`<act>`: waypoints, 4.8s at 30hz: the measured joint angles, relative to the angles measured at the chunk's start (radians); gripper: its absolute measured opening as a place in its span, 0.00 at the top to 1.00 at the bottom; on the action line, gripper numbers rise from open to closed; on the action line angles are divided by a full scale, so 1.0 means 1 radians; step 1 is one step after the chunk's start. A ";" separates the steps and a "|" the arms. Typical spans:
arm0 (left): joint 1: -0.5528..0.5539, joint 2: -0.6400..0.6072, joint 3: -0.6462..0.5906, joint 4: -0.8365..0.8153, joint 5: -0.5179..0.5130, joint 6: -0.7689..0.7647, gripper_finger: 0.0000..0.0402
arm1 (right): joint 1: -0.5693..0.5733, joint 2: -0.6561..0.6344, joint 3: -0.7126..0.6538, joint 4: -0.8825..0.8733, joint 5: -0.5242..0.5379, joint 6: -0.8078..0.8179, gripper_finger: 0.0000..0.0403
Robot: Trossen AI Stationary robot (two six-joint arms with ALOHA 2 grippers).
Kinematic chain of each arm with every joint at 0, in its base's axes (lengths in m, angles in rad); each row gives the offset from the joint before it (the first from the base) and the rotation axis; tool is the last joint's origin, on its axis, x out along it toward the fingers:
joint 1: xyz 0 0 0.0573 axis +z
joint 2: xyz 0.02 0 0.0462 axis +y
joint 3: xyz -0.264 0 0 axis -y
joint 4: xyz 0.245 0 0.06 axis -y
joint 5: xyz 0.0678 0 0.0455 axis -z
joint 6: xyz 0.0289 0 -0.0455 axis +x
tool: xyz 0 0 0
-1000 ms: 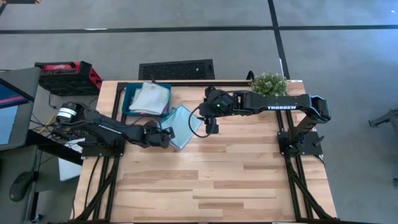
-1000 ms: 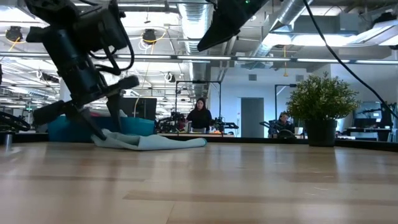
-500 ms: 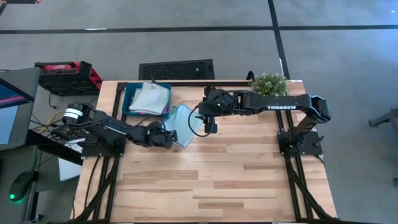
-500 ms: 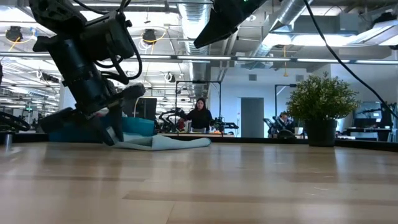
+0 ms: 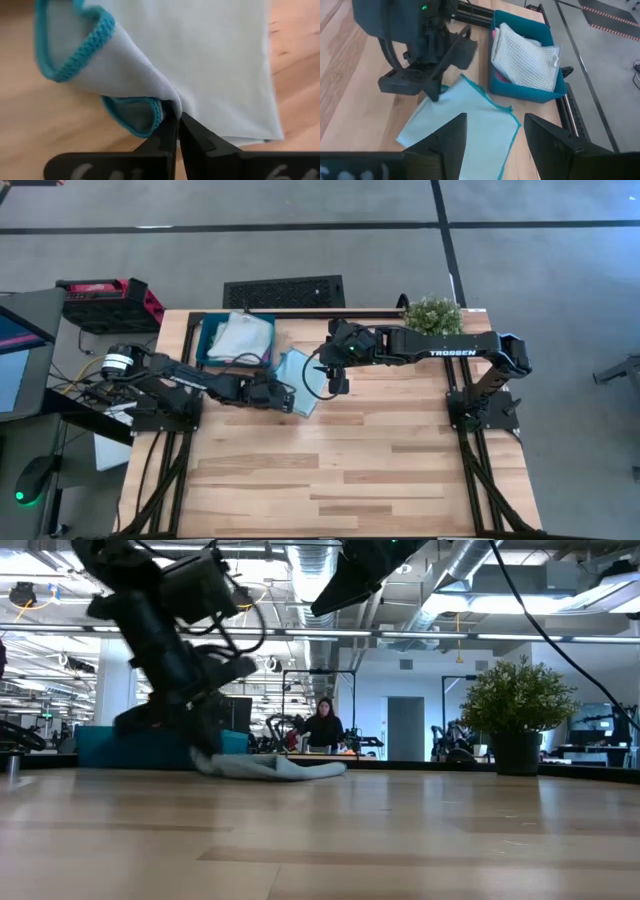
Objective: Fold microfiber towels
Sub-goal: Put the blue cloth into the blue bin, then return to Home Position
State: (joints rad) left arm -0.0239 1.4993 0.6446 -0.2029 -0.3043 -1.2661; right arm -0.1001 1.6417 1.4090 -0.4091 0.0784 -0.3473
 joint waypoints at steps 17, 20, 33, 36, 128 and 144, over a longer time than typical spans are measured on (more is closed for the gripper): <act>0.292 -0.001 0.435 -0.691 -0.003 0.575 1.00 | 0.000 0.000 0.000 -0.002 0.000 0.000 0.45; 0.342 -0.001 0.508 -0.791 -0.045 0.651 1.00 | 0.000 0.000 0.000 -0.008 0.000 0.000 0.45; 0.604 -0.002 0.669 -1.085 -0.202 0.784 1.00 | 0.000 0.000 0.000 -0.009 0.000 0.000 0.45; 0.655 -0.002 0.669 -1.105 -0.221 0.780 1.00 | 0.000 0.000 0.000 -0.009 0.000 -0.001 0.45; 0.187 -1.264 -0.220 -0.064 -0.053 0.861 1.00 | 0.249 -1.471 -0.840 0.124 0.111 0.558 0.98; 0.187 -1.482 -0.379 -0.045 -0.040 0.853 1.00 | 0.250 -1.637 -0.967 0.122 0.136 0.561 0.97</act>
State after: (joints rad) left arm 0.1627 0.0169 0.2655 -0.2480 -0.3445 -0.4135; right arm 0.1501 0.0048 0.4423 -0.2874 0.2148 0.2141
